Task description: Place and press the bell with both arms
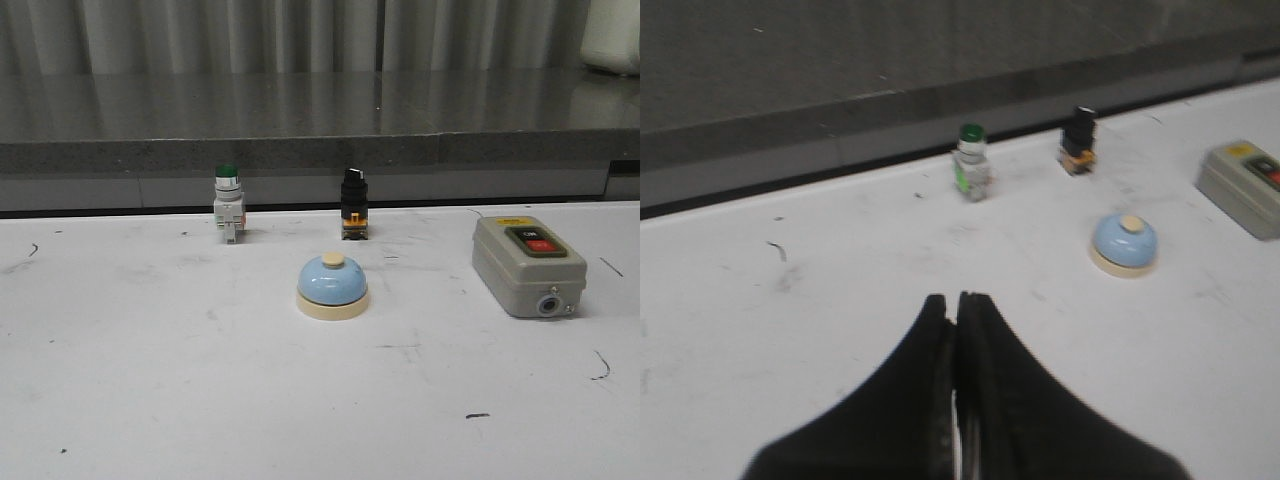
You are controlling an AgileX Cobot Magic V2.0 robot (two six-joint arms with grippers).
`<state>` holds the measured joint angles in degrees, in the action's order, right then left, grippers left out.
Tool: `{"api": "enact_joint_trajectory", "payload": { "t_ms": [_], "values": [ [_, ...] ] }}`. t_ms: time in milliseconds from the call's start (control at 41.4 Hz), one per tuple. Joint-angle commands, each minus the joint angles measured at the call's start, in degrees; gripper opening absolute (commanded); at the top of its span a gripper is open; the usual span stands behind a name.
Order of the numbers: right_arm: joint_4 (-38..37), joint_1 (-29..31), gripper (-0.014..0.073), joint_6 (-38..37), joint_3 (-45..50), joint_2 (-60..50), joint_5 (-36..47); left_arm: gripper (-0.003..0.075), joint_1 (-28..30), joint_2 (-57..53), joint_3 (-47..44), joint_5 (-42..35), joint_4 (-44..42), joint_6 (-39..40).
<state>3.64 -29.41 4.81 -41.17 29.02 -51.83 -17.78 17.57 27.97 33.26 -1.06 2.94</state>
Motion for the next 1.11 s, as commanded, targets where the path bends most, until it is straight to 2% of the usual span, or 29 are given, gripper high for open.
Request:
{"api": "enact_joint_trajectory", "payload": {
  "t_ms": [0, 121, 241, 579, 627, 1086],
  "values": [
    [-0.4, 0.3, -0.0068, 0.2, -1.4, 0.2, 3.6, -0.002, 5.3, -4.4, -4.3, -10.4, 0.0, 0.5],
    [-0.4, 0.3, -0.0068, 0.2, -1.4, 0.2, 3.6, -0.002, 11.3, -11.2, -12.5, -16.1, 0.1, 0.5],
    [-0.4, 0.3, -0.0068, 0.2, -1.4, 0.2, 3.6, -0.002, 14.7, -16.4, -18.4, -20.4, 0.1, 0.5],
    [-0.4, 0.3, -0.0068, 0.2, -1.4, 0.2, 3.5, -0.002, 17.2, -18.9, -29.8, -36.2, 0.1, 0.5],
    [-0.4, 0.3, -0.0068, 0.2, -1.4, 0.2, 3.5, -0.002, 17.2, -18.9, -29.5, -34.3, 0.1, 0.5],
    [-0.4, 0.3, -0.0068, 0.2, -1.4, 0.2, 3.5, -0.002, 17.2, -18.9, -29.7, -36.0, -0.1, 0.5]
  ]
}}
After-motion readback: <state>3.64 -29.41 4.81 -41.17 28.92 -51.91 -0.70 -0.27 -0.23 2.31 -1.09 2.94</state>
